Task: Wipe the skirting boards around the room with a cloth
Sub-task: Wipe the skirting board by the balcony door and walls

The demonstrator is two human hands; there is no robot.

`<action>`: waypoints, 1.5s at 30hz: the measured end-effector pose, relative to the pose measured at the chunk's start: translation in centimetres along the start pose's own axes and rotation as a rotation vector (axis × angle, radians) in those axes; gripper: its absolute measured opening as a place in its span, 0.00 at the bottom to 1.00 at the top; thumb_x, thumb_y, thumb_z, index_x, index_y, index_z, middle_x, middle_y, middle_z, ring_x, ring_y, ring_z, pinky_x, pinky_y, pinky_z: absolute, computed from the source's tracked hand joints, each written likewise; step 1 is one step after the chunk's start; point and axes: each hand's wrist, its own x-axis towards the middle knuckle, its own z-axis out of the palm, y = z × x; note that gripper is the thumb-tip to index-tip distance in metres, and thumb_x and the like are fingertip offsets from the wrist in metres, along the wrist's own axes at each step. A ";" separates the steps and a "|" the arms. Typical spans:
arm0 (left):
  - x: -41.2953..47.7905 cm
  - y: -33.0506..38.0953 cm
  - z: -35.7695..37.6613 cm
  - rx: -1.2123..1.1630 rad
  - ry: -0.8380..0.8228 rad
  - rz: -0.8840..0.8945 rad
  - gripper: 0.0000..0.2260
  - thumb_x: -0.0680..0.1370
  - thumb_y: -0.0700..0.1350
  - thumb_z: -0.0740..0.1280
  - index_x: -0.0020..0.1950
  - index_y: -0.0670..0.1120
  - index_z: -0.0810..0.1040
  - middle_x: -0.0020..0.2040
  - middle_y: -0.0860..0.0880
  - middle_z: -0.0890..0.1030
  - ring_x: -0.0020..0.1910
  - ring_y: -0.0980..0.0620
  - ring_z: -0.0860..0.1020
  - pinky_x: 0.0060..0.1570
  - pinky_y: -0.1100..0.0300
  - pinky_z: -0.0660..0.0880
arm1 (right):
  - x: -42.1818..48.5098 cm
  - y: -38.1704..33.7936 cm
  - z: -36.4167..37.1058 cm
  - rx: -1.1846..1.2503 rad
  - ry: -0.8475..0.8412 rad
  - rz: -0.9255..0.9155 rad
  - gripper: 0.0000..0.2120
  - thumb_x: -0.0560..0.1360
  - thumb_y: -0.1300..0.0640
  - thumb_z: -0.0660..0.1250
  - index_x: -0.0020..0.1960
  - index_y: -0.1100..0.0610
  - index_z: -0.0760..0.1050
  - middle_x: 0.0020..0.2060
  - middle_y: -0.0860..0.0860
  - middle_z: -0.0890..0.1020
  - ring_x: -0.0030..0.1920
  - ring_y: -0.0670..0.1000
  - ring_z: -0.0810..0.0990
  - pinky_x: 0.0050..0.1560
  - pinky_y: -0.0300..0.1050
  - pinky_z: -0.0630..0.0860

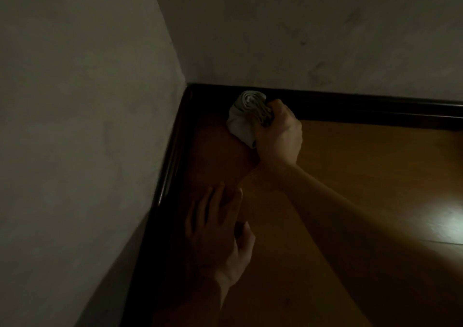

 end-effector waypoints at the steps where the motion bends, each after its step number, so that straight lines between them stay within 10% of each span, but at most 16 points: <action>1: 0.0 0.0 0.0 -0.012 0.008 -0.003 0.27 0.73 0.57 0.65 0.73 0.56 0.74 0.74 0.46 0.73 0.72 0.42 0.71 0.66 0.39 0.68 | 0.1 0.0 0.0 -0.010 -0.009 -0.012 0.09 0.73 0.53 0.69 0.47 0.58 0.73 0.43 0.53 0.79 0.43 0.57 0.79 0.36 0.52 0.74; 45: -0.1 0.3 -0.7 -0.045 -0.101 -0.048 0.29 0.74 0.58 0.59 0.77 0.58 0.68 0.79 0.49 0.65 0.76 0.44 0.63 0.70 0.37 0.62 | 0.6 6.5 -6.0 -0.088 0.175 0.129 0.10 0.72 0.51 0.67 0.45 0.57 0.71 0.43 0.55 0.79 0.44 0.59 0.78 0.36 0.51 0.71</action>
